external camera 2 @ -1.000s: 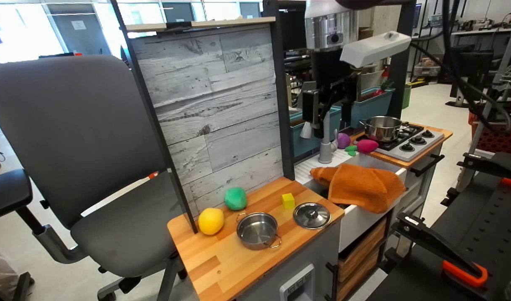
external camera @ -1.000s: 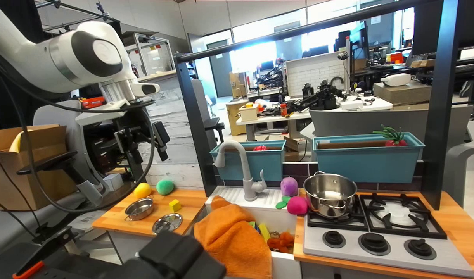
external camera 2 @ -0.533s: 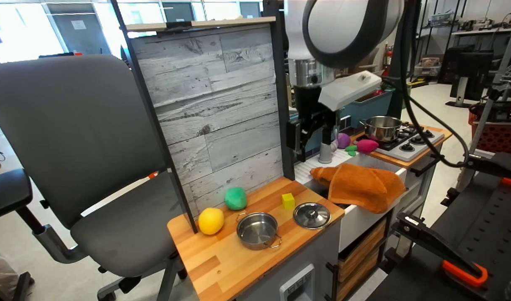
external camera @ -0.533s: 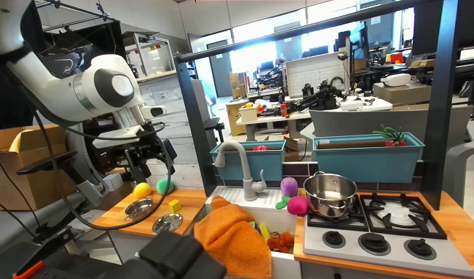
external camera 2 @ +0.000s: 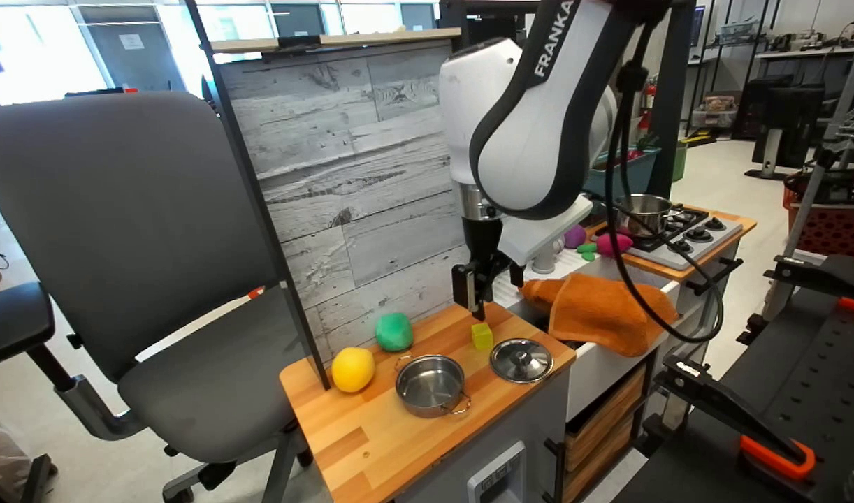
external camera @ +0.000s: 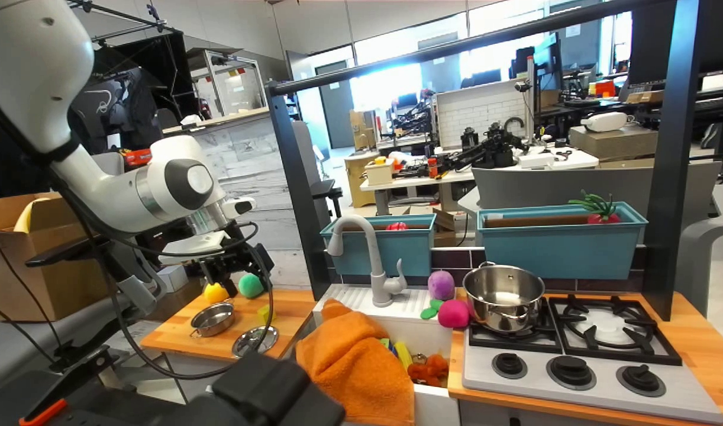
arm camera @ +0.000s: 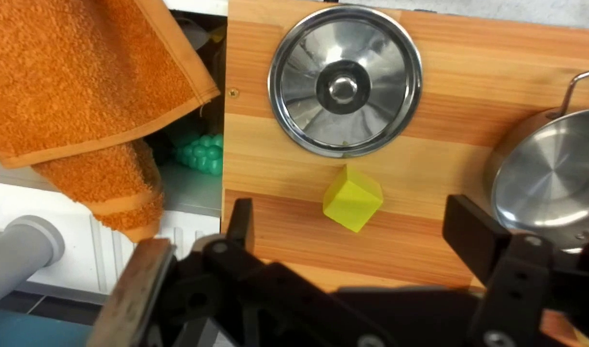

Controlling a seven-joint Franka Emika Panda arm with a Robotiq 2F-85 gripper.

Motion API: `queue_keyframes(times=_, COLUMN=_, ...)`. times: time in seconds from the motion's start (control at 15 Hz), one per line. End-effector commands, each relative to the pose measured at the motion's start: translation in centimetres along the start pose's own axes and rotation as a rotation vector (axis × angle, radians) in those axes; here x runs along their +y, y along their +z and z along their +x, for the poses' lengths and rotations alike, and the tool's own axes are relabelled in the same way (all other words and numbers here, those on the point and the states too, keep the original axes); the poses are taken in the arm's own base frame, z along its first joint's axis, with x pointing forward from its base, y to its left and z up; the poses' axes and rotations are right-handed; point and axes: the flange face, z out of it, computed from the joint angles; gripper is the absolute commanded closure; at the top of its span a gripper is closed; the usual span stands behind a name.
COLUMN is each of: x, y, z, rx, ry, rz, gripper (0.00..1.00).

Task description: Pick the yellow block and put it in the pot

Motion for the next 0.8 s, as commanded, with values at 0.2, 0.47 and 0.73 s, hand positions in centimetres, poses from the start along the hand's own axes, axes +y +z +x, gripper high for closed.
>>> queue_keyframes(times=0.2, x=0.1, y=2.5, z=4.0, rx=0.015, ry=0.022, rz=-0.028, gripper=0.00)
queue_keyframes(times=0.47, x=-0.4, y=4.2, z=5.0, rx=-0.011, ry=0.013, rz=-0.063, gripper=0.00)
queue_keyframes(times=0.73, x=-1.1, y=5.9, z=5.4, rx=-0.020, ry=0.006, rz=-0.074, gripper=0.00)
